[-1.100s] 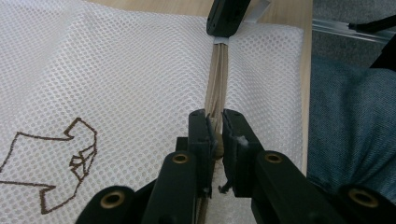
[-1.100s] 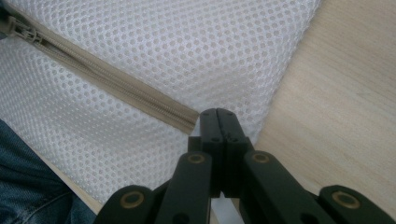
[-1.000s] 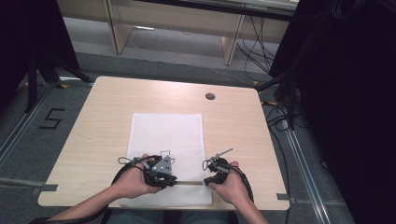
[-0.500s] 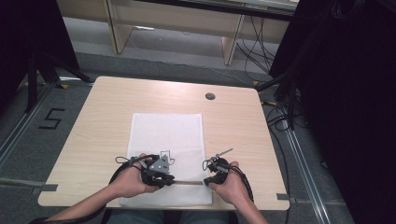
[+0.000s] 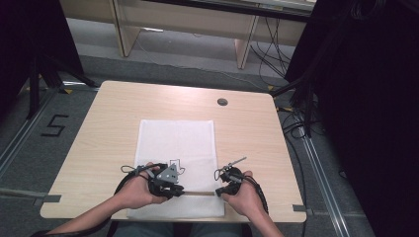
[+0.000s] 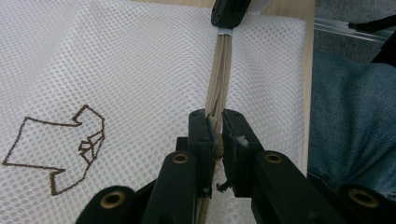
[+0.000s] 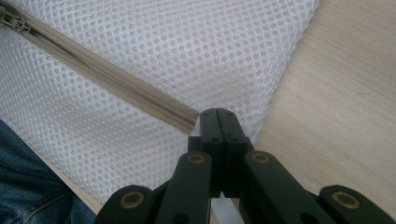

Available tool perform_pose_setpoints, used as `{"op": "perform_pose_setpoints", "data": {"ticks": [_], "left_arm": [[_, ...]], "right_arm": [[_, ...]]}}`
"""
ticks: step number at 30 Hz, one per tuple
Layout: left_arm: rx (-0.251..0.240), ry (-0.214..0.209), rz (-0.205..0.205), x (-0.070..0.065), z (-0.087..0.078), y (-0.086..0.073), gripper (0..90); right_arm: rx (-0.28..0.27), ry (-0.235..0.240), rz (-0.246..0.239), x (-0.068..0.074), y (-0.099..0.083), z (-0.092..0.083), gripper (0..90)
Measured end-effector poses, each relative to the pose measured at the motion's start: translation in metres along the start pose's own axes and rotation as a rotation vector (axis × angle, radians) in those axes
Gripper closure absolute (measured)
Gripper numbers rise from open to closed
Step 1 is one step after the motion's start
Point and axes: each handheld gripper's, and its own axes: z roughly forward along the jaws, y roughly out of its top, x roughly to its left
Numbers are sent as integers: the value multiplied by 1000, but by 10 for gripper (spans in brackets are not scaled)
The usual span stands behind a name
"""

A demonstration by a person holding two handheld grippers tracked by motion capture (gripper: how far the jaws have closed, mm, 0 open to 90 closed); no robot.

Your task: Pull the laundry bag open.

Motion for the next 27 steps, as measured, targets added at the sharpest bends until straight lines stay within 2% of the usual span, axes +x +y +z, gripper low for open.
{"op": "perform_pose_setpoints", "data": {"ticks": [1, 2, 3, 7, 8, 10, 14, 20, 21, 22, 24, 25, 26, 27], "left_arm": [[1, 1, 1, 0, 0, 0, 818], [10, 2, 18, 1, -1, 0, 819], [-2, 0, -4, 0, -1, -1, 818], [5, 5, 7, 1, -3, -2, 819], [-6, 1, -6, 1, -3, -2, 818], [6, 5, 6, 1, -3, -3, 818], [-7, -2, -10, 1, -5, -4, 818], [9, 9, 9, 2, -6, -5, 819], [-5, 1, -11, 2, -6, -5, 818], [-6, 0, -11, 2, -6, -5, 819], [-6, 1, -4, 2, -6, -5, 818], [-6, 2, 12, 2, -6, -5, 818], [-8, 1, -12, 1, -6, -5, 819], [-7, 2, -11, 1, -7, -5, 819]], "right_arm": [[0, 0, -1, 0, 0, 0, 900], [0, -1, -1, 0, 0, 0, 900], [0, 0, -1, 0, 0, 0, 900], [0, -1, -1, 0, 0, 0, 900], [0, 0, 0, 0, 0, 0, 900], [0, 0, 1, 0, 0, 0, 900], [2, 0, 3, 0, 0, 0, 900], [2, -2, 3, 0, 0, 0, 900], [4, -2, 7, 0, 0, 0, 900], [-10, 1, 6, 0, 0, 1, 900], [-1, 0, 1, 0, 0, 0, 900], [0, -1, 2, 0, 0, 0, 900], [-2, 1, 5, 0, 0, 0, 900], [-10, 1, 7, 0, 0, 1, 900]]}}
